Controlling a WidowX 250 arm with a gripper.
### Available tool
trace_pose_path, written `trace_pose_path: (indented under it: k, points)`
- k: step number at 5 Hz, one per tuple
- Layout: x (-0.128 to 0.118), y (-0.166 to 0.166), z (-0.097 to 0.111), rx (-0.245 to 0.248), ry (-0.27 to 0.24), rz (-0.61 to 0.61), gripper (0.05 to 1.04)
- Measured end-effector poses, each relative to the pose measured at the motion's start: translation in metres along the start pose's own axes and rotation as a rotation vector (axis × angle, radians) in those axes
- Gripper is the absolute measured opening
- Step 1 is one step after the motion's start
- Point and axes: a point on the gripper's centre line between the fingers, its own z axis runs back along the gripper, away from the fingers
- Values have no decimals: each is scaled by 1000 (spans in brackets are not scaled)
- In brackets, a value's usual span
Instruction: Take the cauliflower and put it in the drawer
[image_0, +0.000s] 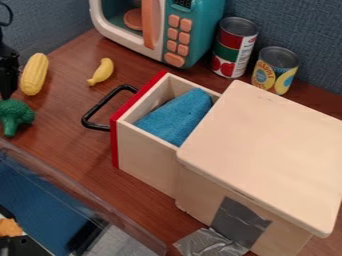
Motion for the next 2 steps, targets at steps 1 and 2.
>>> trace_pose_path:
  k: [1,2]
  points:
    - [-2,1,-8,-25,11,12,1000]
    - [-4,-1,-11,-62,23,27,1000]
